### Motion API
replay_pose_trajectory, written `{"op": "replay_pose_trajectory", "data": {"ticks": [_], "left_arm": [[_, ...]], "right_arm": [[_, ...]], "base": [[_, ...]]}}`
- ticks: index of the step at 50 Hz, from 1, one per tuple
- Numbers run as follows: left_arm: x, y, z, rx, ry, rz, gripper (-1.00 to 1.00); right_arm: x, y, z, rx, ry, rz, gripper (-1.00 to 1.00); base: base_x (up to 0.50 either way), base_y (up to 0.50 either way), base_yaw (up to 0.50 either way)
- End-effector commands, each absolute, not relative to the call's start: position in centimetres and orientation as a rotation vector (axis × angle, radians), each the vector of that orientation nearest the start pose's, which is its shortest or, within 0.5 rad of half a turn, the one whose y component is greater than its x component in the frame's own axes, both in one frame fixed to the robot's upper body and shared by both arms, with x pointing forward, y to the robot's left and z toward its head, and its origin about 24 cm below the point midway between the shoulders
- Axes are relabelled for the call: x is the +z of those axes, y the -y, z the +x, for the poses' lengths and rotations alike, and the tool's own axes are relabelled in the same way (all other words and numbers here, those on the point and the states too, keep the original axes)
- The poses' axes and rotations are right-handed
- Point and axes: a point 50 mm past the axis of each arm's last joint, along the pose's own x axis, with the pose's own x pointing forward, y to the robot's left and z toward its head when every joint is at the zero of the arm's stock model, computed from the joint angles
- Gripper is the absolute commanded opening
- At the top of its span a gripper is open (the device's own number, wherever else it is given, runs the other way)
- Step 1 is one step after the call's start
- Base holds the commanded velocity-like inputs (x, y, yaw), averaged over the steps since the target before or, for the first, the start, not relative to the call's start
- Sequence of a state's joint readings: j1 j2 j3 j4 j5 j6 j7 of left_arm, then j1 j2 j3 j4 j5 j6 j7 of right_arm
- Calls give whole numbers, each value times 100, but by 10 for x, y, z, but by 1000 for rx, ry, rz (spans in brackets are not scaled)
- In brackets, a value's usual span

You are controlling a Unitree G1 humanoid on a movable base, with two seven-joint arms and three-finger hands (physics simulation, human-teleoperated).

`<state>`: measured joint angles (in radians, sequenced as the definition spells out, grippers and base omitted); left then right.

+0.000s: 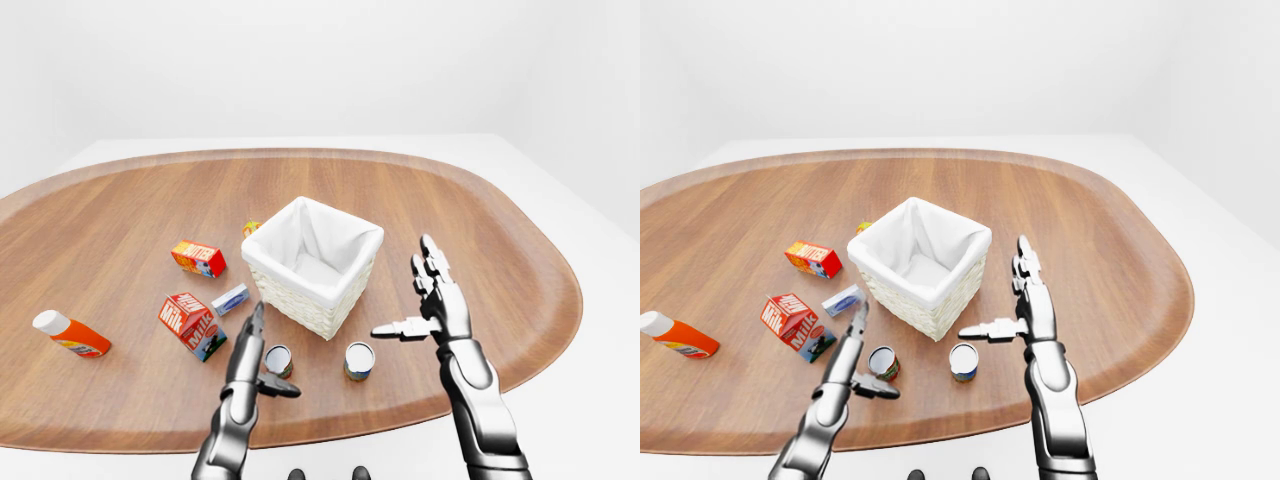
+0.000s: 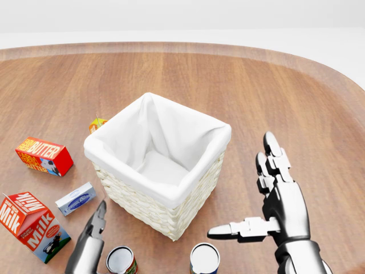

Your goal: Pick up the tomato sauce, and put it in the basket.

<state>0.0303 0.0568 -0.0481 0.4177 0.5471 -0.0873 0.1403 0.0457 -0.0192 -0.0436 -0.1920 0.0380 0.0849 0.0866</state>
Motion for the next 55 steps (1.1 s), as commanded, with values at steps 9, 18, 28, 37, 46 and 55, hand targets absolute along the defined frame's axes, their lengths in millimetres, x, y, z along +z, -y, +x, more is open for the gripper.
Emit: {"op": "replay_pose_trajectory", "data": {"ticks": [9,18,28,37,46,55], "left_arm": [[-58,-160,225,-34,-347,618,100],[-59,-160,226,-34,-351,615,100],[-59,-160,227,-33,-354,618,100],[-59,-161,228,-32,-354,620,100],[-62,-162,229,-29,-367,624,100],[-61,-161,229,-32,-361,621,100]], "right_arm": [[66,160,243,38,64,10,100],[66,160,243,40,63,8,100],[64,159,244,40,63,7,100],[64,159,244,41,64,6,100],[63,159,244,41,63,6,100],[62,159,244,41,63,6,100]], "base": [[0,0,0],[0,0,0],[0,0,0],[0,0,0],[0,0,0],[0,0,0]]}}
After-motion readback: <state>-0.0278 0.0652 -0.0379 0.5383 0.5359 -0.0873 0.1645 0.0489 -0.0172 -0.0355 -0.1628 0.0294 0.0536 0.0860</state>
